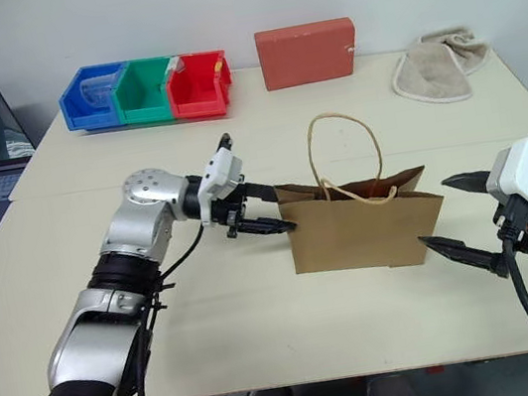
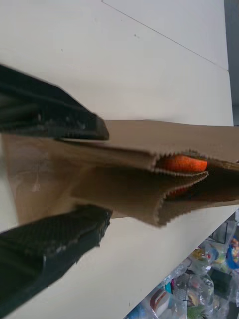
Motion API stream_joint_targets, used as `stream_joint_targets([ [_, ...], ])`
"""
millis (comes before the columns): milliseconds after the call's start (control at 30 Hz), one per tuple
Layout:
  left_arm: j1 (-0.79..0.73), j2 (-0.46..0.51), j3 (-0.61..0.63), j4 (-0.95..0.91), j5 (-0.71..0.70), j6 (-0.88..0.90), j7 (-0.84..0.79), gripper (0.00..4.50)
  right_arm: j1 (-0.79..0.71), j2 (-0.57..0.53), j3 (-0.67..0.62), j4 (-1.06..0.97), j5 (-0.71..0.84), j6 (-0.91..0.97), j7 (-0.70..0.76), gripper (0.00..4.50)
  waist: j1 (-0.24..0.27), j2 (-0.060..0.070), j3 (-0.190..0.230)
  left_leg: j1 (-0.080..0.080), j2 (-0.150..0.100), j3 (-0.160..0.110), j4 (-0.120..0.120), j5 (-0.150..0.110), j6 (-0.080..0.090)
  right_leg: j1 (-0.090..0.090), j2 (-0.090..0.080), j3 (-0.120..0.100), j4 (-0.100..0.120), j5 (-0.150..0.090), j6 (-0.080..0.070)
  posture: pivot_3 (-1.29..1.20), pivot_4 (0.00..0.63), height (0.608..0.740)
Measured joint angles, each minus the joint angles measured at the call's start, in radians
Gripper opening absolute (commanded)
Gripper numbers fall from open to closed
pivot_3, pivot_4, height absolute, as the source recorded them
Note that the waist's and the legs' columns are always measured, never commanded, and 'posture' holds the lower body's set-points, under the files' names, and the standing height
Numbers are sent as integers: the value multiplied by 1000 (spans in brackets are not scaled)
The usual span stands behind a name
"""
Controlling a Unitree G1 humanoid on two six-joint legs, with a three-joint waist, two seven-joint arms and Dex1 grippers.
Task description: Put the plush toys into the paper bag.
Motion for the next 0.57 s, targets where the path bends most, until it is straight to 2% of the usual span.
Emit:
stream_joint_targets([
  [67,49,65,29,-72,-2,39,18,3911,-2,-19,4,29,-6,-12,12,4500,-10,0,0,1,0,0,-1,0,0,0,0,0,0,0,0,0,150,740],
  [167,194,211,78,-236,2,110,64,3911,-3,-75,-1,110,-40,-59,70,4500,-20,0,0,2,1,1,-2,0,0,0,0,0,0,0,0,0,150,740],
  [300,317,324,136,-385,5,188,136,3911,-16,-132,-1,222,-78,-143,166,4500,-5,0,0,1,0,0,0,0,0,1,0,0,-1,0,0,0,150,740],
  [400,449,458,237,-511,1,257,181,3911,-27,-216,30,384,-154,-275,275,4500,-9,0,0,2,1,2,0,0,0,1,-1,1,-3,0,0,0,150,740],
  [567,580,550,392,-592,-55,371,214,3911,-105,-271,120,641,-245,-437,379,4500,-8,2,1,2,1,3,-1,0,0,1,-1,1,-3,0,0,0,150,740],
])
